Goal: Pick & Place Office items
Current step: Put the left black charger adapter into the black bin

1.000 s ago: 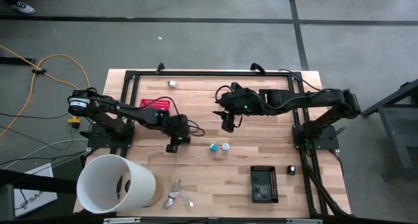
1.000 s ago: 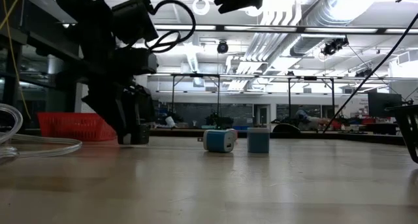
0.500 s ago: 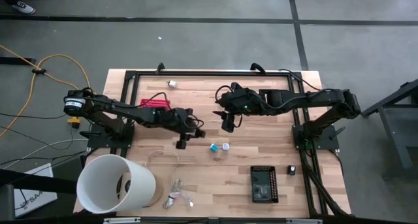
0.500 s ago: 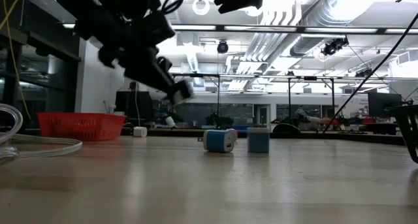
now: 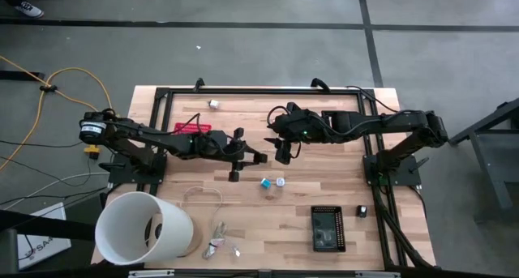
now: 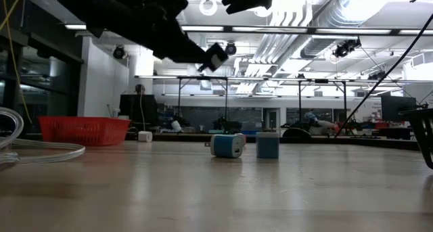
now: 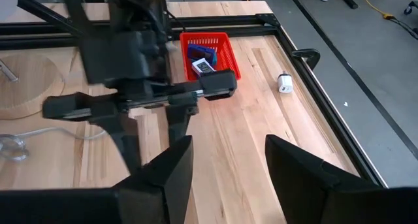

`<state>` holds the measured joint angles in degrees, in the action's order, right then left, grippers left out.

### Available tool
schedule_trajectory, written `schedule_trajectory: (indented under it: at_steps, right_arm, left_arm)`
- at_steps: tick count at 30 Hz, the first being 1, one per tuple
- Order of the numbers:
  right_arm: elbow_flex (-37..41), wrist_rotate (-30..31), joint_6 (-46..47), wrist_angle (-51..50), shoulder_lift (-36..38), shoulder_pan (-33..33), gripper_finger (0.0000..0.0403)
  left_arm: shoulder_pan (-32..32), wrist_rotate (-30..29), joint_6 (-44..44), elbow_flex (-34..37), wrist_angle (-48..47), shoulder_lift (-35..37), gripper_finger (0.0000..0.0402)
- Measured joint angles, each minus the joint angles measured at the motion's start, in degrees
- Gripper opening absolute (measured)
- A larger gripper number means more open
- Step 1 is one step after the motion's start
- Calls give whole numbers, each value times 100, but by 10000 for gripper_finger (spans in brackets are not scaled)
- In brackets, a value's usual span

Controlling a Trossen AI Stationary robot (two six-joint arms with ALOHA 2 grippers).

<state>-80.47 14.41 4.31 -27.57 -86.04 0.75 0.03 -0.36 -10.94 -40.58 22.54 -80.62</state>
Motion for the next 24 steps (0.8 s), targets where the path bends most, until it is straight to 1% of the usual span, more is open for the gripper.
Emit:
schedule_trajectory:
  at_steps: [6, 19, 22, 24]
  right_arm:
    - [0, 0, 0, 0, 0, -2, 178]
    - [0, -18, 52, 129, 0, -1, 178]
    - [0, -214, 52, 293, 0, 0, 178]
    - [0, -477, 51, 302, 0, 0, 178]
  left_arm:
    - [-117, 2, -23, 0, 436, 0, 148]
    - [-133, 2, -24, 0, 473, 0, 151]
    - [-133, 2, -26, 0, 473, 0, 151]
    - [-133, 2, -26, 0, 473, 0, 151]
